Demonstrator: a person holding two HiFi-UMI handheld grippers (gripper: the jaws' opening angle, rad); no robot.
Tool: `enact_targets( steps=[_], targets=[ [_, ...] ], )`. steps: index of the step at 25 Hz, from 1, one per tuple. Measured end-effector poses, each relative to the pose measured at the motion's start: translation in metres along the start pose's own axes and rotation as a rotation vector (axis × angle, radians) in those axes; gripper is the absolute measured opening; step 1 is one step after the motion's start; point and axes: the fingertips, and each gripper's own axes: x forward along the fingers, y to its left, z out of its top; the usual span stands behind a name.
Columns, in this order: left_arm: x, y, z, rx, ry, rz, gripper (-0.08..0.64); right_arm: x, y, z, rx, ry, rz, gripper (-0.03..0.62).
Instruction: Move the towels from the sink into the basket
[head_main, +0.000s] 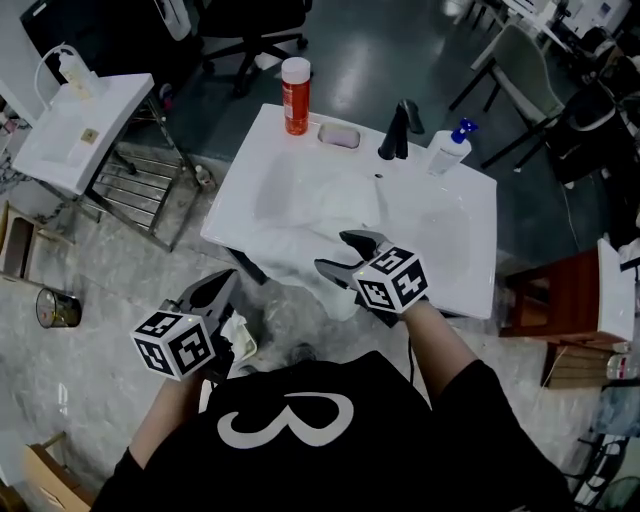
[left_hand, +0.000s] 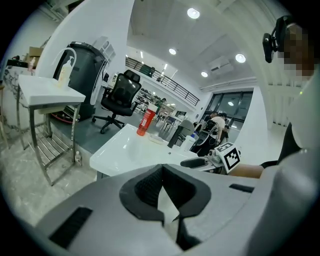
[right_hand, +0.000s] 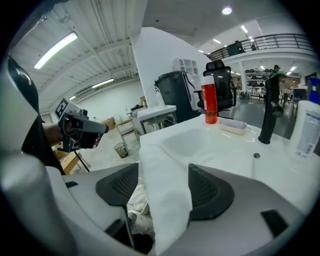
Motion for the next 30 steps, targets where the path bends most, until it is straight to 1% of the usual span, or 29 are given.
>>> enact_targets(
  steps=[3,10,14,19,24,25,30],
  targets=[
    [0.008,-0.009,0.002,0.005,-0.008,-0.012,0.006,0.006,-0.005,-0.011,-0.026,0.058,0.029,0.291],
    [0.02,-0.01,0.004,0.005,-0.014,-0.013,0.006,0.03,-0.016,-0.029,-0.033,0.214,0.161,0.291],
    [0.025,-0.009,0.007,0.006,-0.012,-0.016,0.006,0.04,-0.016,-0.041,-0.058,0.319,0.226,0.291],
    [0.033,-0.006,0.009,0.006,-0.011,-0.021,0.006,0.045,-0.019,-0.044,-0.01,0.35,0.277,0.291],
    [0.043,0.003,0.007,-0.01,-0.004,-0.021,0.006,0.047,-0.018,-0.044,-0.003,0.385,0.325,0.287],
    [0.045,0.004,0.006,-0.014,-0.001,-0.022,0.006,0.047,-0.018,-0.044,-0.005,0.39,0.334,0.281],
    [0.052,0.009,0.003,-0.038,0.007,-0.033,0.006,0.045,-0.019,-0.042,-0.023,0.387,0.35,0.206]
  ],
)
